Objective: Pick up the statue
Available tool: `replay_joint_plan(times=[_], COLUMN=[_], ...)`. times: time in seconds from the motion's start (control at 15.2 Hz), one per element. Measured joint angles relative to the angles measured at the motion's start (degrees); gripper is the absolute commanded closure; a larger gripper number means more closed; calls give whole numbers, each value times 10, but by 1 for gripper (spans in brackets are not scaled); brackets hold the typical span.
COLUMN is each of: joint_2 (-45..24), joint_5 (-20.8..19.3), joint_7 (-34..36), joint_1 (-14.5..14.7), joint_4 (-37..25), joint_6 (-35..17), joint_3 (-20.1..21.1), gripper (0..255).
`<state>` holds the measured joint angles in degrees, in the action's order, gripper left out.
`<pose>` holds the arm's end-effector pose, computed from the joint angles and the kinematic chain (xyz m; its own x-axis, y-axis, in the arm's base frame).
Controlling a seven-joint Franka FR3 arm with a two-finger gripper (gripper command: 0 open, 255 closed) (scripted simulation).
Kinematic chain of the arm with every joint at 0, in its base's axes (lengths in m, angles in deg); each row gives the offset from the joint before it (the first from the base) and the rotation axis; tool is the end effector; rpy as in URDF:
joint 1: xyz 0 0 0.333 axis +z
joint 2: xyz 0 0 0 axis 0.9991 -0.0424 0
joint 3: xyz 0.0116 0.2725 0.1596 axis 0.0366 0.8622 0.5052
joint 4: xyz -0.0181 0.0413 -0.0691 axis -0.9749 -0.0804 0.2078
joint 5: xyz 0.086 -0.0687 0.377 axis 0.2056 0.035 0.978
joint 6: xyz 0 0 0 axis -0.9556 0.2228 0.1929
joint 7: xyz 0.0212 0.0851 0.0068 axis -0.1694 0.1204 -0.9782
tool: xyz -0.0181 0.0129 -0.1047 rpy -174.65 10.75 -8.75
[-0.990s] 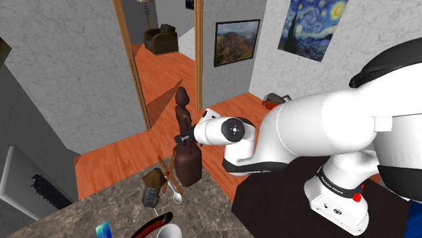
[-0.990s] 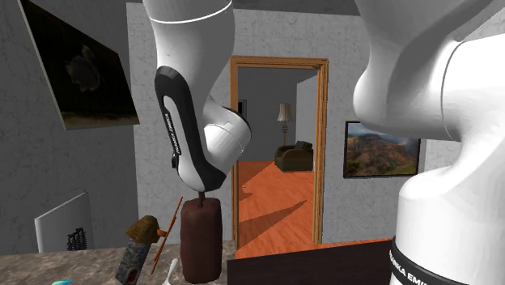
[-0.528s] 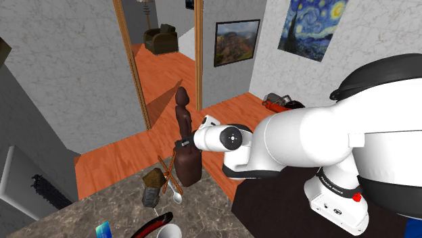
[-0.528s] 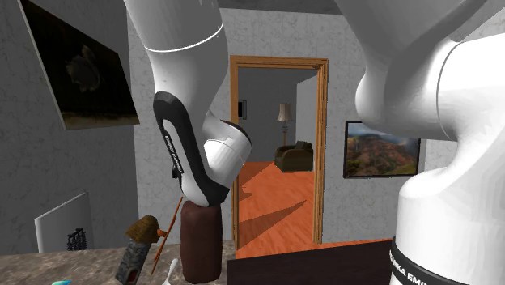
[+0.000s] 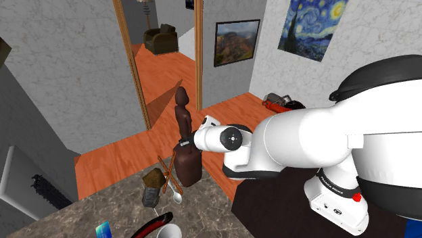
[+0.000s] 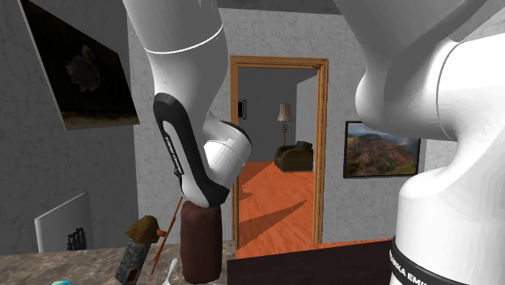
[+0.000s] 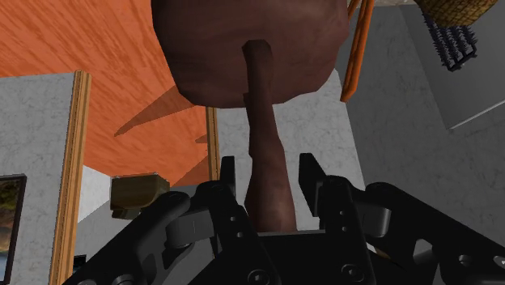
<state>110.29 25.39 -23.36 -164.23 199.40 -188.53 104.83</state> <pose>0.4046 0.3140 0.1998 0.6300 -0.0921 0.7712 -0.0775 -0.9954 -0.0556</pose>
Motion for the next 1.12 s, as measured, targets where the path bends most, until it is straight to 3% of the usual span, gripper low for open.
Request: replay_joint_plan(times=[0.46,1.12], joint_2=[-24,-80], joint_5=[-7,-20], joint_7=[-15,-54], joint_1=[19,92], joint_4=[4,21], joint_6=[21,73], joint_3=[-26,-116], gripper=[255,255])
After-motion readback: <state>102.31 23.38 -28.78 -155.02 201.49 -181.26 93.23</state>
